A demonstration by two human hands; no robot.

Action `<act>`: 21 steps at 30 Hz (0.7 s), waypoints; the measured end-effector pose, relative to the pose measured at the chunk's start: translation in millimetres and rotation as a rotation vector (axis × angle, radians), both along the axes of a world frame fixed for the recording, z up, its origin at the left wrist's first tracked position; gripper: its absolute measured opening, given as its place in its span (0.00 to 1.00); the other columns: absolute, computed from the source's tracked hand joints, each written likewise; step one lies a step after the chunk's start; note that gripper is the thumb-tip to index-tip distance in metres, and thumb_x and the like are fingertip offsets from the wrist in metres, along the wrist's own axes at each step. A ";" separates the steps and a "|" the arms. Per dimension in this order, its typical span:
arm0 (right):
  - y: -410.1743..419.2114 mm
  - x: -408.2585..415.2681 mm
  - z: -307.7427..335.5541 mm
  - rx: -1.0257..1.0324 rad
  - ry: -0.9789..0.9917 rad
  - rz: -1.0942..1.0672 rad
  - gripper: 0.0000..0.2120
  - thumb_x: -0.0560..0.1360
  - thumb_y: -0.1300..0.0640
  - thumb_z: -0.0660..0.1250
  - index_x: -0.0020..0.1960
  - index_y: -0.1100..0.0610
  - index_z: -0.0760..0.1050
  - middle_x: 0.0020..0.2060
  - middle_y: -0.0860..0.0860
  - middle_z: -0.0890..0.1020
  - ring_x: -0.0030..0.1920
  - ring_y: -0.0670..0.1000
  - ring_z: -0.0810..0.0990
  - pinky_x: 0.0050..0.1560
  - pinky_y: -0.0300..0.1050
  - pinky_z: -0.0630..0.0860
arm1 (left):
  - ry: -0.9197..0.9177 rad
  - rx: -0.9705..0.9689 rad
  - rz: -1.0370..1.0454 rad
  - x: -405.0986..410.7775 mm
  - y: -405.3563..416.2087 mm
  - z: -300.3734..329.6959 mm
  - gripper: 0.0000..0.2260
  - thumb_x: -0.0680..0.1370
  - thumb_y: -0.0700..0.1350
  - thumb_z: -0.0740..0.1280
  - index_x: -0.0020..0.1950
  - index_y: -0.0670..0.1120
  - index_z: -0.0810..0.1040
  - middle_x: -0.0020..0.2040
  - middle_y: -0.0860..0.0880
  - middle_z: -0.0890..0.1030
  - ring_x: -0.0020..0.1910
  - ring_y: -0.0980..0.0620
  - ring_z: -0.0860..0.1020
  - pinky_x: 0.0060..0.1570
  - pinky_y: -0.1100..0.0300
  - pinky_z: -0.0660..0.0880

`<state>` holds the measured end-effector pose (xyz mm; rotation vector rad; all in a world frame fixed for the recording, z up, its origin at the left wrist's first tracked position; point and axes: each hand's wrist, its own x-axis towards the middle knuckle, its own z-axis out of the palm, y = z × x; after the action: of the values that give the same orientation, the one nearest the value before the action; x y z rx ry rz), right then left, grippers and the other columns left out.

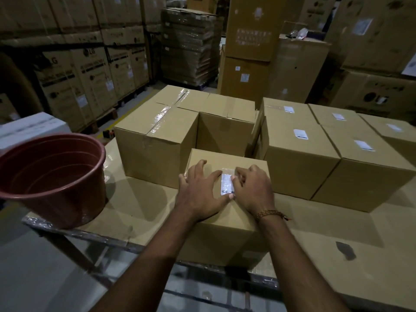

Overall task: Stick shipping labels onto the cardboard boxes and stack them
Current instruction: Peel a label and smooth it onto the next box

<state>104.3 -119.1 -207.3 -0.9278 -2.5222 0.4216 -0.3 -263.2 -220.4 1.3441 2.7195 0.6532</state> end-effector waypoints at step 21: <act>15.6 -27.7 -0.6 -0.054 0.076 -0.172 0.05 0.78 0.49 0.69 0.46 0.48 0.81 0.42 0.46 0.84 0.44 0.52 0.80 0.43 0.46 0.76 | 0.064 -0.014 -0.011 -2.7 0.1 -3.3 0.39 0.74 0.79 0.56 0.81 0.62 0.62 0.83 0.49 0.59 0.81 0.46 0.56 0.76 0.31 0.55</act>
<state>76.6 -103.5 -207.9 -1.1175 -2.3498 0.4643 -2.9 -263.1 -223.8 1.3996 2.7587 0.5993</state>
